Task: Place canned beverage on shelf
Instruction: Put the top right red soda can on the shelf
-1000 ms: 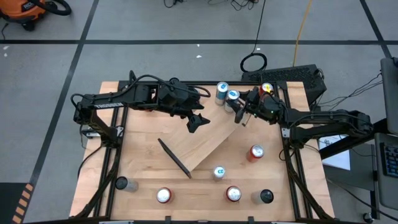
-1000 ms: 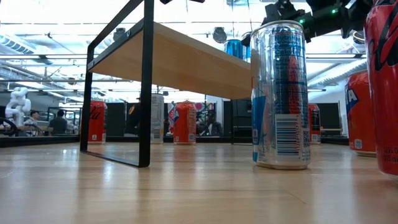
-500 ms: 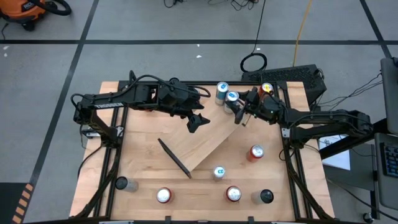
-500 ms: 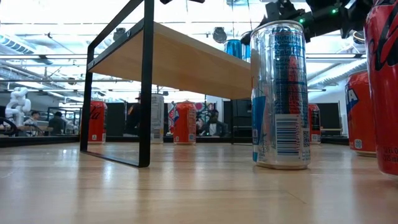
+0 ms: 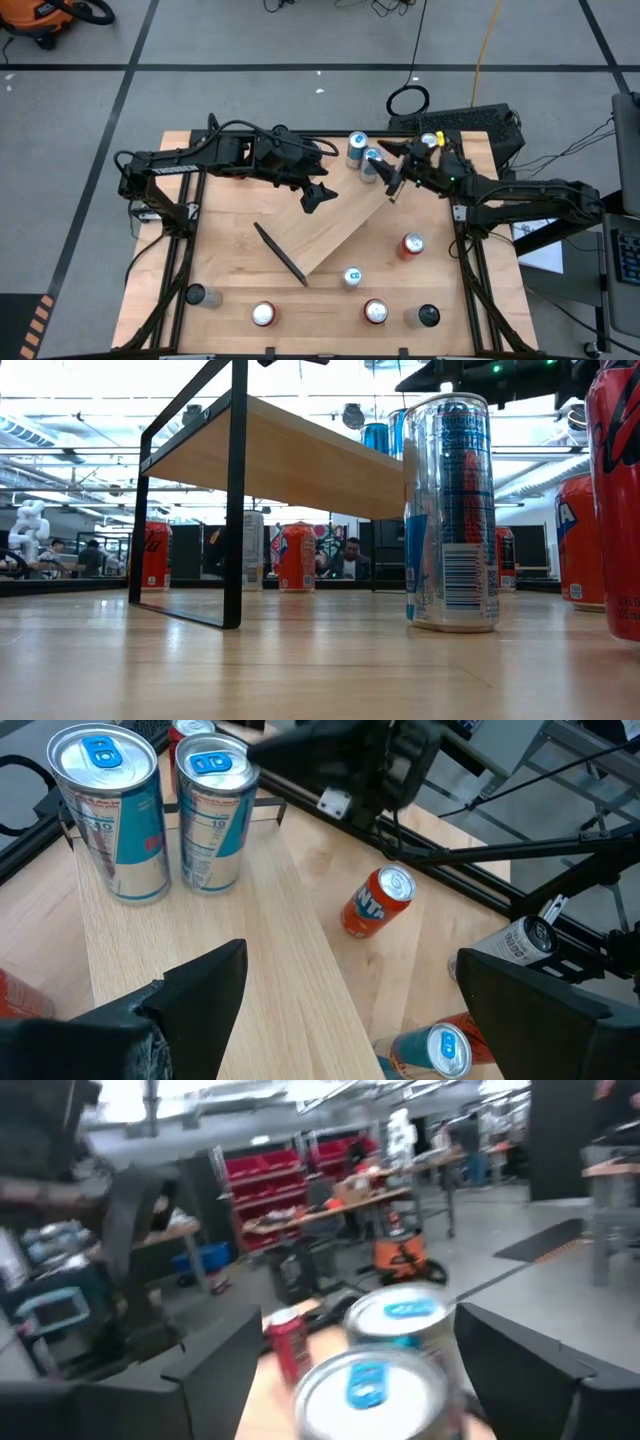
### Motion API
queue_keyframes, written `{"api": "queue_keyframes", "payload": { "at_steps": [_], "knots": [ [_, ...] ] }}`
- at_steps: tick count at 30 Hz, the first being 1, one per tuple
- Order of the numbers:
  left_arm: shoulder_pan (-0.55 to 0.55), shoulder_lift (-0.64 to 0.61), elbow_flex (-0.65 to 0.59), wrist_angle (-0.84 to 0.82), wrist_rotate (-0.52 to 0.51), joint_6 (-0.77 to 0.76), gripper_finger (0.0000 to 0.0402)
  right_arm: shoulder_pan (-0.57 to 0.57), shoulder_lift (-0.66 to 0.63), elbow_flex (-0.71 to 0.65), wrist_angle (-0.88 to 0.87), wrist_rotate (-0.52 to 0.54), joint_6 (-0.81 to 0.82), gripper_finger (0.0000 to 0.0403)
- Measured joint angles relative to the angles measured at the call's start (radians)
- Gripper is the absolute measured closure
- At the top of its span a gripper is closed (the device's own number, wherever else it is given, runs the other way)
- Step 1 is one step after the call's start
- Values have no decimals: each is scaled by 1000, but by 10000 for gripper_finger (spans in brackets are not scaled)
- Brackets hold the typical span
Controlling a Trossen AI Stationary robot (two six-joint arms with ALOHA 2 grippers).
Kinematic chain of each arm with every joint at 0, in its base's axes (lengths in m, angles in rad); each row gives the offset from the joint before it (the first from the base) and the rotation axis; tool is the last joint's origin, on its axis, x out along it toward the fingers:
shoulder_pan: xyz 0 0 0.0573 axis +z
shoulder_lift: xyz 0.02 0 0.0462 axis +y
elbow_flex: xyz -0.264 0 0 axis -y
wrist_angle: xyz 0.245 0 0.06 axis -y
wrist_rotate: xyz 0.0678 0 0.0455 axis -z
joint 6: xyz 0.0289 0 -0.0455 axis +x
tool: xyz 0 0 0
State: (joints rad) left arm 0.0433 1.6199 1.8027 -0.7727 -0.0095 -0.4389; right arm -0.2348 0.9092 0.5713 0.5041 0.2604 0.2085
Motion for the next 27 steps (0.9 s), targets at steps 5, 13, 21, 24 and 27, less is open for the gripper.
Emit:
{"api": "queue_keyframes", "payload": {
  "at_steps": [5, 13, 21, 24, 27],
  "knots": [
    [0, 0, 0, 0, 0, 0, 39, 0, -99, 0, -114, 57, -9, 90],
    [0, 0, 0, -8, -5, 1, 39, 22, -250, 0, -403, -29, 82, 118],
    [0, 0, 0, -8, -19, 9, 39, 41, -238, 0, -561, -56, 95, 213],
    [1, 0, 0, -8, -21, 9, 39, 41, -211, 0, -561, -55, 94, 250],
    [1, 0, 0, -8, -22, 8, 39, 40, -184, 0, -562, -54, 94, 279]
  ]
}}
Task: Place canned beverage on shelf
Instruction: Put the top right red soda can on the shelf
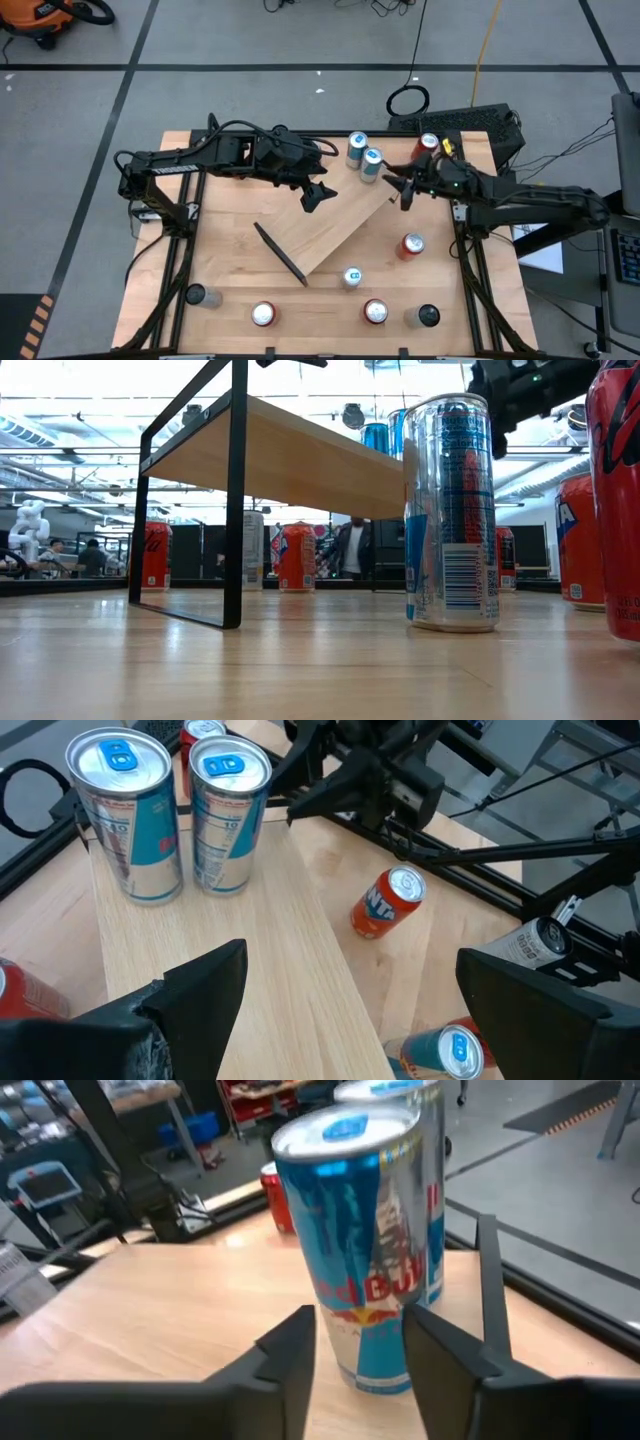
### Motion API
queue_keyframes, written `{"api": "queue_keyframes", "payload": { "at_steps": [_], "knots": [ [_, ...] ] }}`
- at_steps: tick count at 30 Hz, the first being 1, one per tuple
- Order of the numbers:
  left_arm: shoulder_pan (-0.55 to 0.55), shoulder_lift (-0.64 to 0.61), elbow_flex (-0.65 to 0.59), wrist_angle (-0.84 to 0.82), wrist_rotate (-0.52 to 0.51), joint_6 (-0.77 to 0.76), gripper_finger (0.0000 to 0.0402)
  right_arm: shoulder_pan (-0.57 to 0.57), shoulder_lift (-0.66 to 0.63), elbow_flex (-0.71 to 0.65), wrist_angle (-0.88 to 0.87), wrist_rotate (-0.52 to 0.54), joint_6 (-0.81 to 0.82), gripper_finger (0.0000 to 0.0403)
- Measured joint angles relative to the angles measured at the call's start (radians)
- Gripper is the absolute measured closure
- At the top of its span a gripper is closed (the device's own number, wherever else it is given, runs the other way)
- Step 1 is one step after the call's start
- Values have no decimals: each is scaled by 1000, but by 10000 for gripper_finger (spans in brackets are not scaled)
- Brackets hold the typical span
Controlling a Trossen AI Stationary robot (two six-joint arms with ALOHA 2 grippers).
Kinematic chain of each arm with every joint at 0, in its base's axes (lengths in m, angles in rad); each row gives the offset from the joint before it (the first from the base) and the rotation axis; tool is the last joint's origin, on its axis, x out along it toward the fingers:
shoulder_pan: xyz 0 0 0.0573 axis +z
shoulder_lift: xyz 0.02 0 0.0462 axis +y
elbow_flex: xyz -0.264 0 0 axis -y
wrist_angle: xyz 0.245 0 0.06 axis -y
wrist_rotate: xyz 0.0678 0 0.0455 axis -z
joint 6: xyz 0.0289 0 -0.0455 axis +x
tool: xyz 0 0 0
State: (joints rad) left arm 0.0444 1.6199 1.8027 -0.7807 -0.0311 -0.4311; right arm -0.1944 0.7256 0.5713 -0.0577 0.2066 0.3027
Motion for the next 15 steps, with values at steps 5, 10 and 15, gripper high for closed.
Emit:
{"api": "queue_keyframes", "payload": {
  "at_steps": [5, 10, 15],
  "knots": [
    [0, 0, 0, 0, -7, -8, 39, 0, 34, 0, 1, 0, -1, 310],
    [0, 0, 0, 0, -12, -8, 39, 0, 57, 0, 21, 1, -12, 325],
    [0, 0, 0, 1, -19, -9, 39, 0, 76, 0, 35, 2, -34, 328]
  ]
}}
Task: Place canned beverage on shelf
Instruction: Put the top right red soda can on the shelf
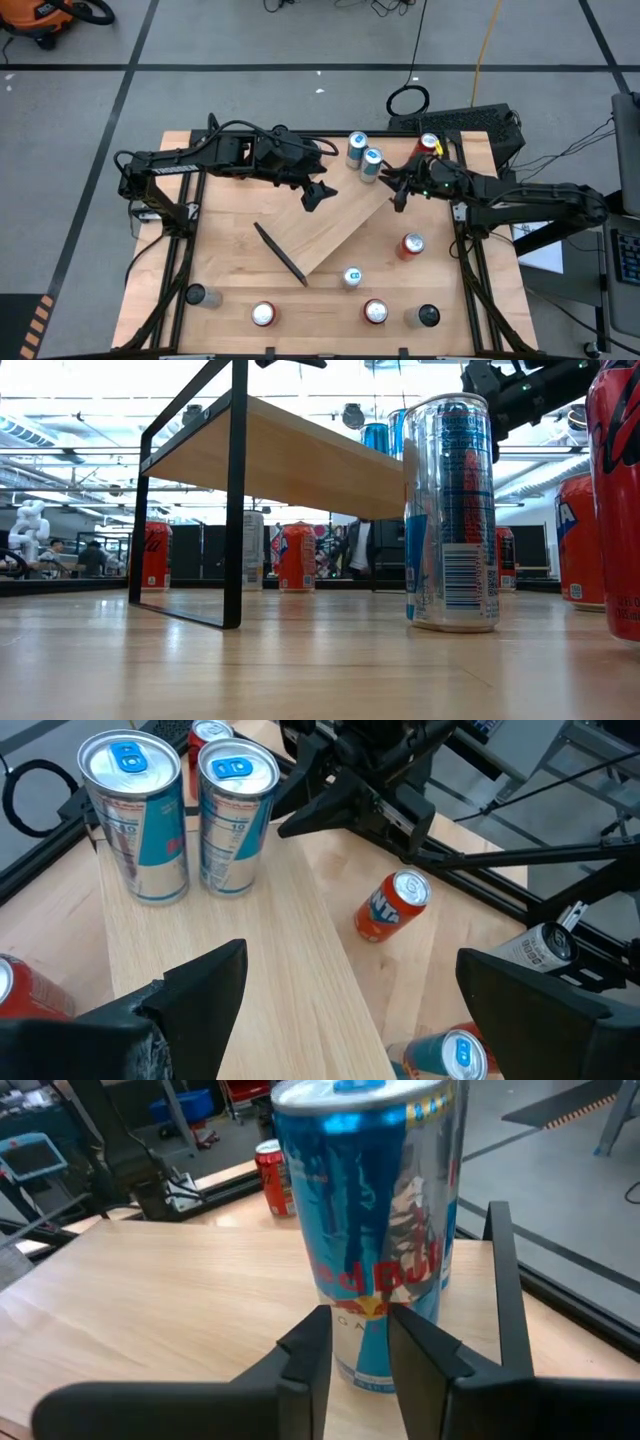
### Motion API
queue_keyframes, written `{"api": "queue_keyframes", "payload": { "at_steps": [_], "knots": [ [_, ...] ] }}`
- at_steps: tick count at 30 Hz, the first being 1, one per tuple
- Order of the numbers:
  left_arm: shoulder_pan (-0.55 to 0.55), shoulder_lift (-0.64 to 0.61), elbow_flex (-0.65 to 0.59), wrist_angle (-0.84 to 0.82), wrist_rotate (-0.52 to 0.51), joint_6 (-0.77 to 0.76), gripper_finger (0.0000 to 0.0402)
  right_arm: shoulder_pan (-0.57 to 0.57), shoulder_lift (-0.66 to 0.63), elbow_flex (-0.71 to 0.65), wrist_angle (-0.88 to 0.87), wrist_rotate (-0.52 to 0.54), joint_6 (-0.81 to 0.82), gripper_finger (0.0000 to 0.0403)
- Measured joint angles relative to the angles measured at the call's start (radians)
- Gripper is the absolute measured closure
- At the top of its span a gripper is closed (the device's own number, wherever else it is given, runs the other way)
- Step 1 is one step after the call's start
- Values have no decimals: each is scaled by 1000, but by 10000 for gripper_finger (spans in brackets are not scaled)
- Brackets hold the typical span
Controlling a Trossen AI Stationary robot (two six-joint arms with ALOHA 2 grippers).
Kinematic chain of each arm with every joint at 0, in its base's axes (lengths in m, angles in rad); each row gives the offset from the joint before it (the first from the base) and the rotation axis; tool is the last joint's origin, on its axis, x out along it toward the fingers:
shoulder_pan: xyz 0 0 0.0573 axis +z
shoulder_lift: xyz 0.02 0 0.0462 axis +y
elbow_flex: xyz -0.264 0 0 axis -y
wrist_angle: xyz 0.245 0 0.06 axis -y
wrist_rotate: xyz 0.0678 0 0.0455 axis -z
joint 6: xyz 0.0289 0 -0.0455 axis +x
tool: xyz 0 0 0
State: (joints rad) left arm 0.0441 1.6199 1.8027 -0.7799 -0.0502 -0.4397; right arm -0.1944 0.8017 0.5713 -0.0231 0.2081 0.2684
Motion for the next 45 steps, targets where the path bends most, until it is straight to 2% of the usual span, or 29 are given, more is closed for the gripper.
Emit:
{"api": "queue_keyframes", "payload": {
  "at_steps": [13, 30, 37, 45],
  "knots": [
    [0, 0, 0, 0, -12, -10, 39, 0, 39, 0, 5, 0, -24, 328],
    [0, 0, 0, -35, -47, -49, 39, 0, 8, 0, 34, -4, -48, 328],
    [4, -24, -2, -189, -105, -191, 39, 0, -88, 0, -28, -109, -41, 328],
    [32, -64, -1, -320, -153, -259, 39, 0, -171, 0, -36, -245, 129, 328]
  ]
}}
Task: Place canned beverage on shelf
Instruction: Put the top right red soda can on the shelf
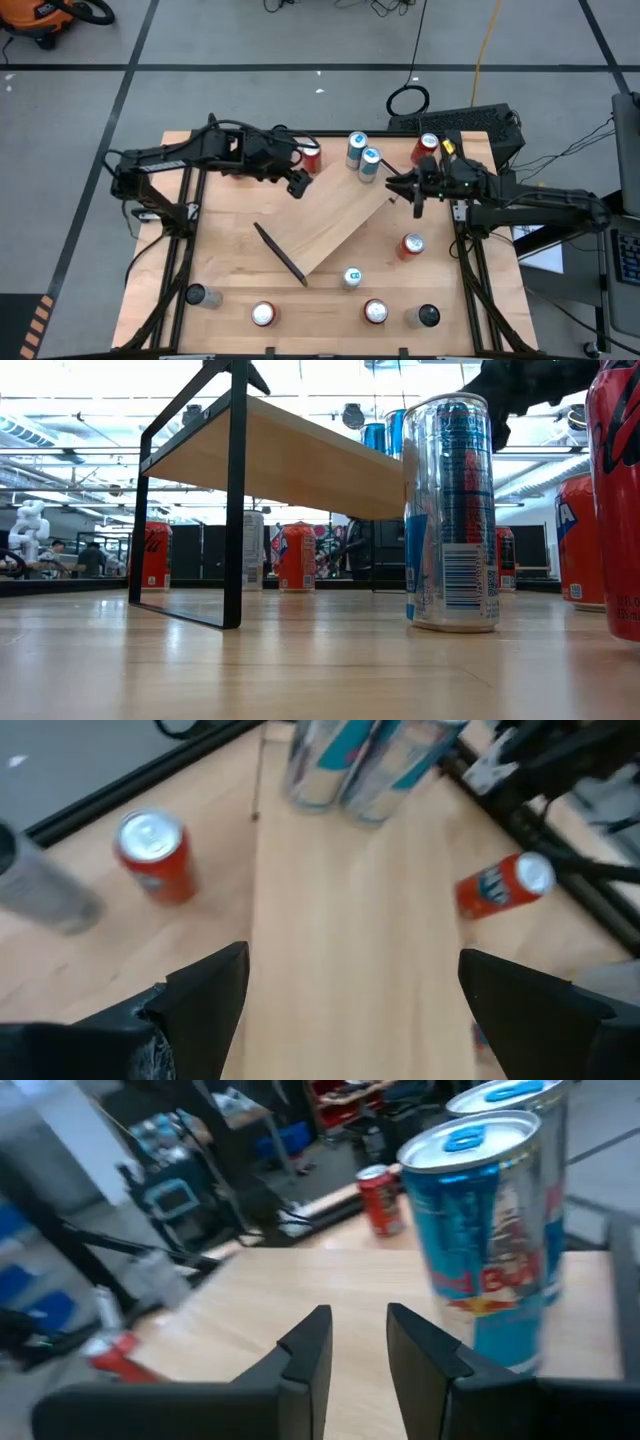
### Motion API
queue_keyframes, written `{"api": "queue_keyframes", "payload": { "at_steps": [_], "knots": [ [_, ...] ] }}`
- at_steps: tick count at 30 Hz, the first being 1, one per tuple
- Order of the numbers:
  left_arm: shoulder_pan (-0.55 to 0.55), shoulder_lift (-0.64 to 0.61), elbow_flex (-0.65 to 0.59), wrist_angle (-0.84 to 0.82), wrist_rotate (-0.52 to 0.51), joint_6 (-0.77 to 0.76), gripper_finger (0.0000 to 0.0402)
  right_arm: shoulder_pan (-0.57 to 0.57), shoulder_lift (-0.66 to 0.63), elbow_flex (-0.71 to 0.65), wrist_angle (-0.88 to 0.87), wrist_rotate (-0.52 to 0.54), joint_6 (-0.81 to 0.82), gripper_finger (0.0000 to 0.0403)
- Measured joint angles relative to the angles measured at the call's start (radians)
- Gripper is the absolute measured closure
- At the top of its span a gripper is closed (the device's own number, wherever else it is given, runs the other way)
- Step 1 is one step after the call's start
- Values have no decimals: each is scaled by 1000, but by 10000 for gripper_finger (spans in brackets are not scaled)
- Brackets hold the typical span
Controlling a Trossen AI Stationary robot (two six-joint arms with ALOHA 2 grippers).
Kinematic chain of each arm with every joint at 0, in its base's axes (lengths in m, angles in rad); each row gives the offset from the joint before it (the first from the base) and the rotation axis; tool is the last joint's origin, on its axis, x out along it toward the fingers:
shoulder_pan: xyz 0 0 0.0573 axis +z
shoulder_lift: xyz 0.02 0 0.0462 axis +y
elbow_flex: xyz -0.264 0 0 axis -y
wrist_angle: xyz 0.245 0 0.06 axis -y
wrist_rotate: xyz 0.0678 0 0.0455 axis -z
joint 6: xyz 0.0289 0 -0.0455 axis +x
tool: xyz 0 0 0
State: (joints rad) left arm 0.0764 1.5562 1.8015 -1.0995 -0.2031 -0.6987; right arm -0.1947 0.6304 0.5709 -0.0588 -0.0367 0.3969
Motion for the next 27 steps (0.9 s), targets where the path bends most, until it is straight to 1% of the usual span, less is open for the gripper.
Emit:
{"api": "queue_keyframes", "payload": {
  "at_steps": [3, 5, 8, 12, 19, 23, 27],
  "knots": [
    [36, 0, 0, -71, 8, 33, 39, 0, -22, 0, 15, -69, 51, 328],
    [69, 0, 0, -104, 44, 81, 39, 0, -29, 0, 37, -116, 76, 328],
    [127, 0, 0, -126, 116, 169, 39, 1, -31, 13, 36, -150, 136, 328],
    [212, 0, 0, -126, 170, 267, 39, 1, -18, 49, 25, -149, 226, 328],
    [332, 0, 0, -125, 172, 357, 39, 1, 33, 144, 19, -144, 325, 328],
    [361, 0, -18, -132, 173, 365, 39, 1, 62, 198, 17, -135, 329, 328],
    [365, 0, -34, -196, 173, 365, 39, 1, 86, 253, 16, -79, 326, 328]
  ]
}}
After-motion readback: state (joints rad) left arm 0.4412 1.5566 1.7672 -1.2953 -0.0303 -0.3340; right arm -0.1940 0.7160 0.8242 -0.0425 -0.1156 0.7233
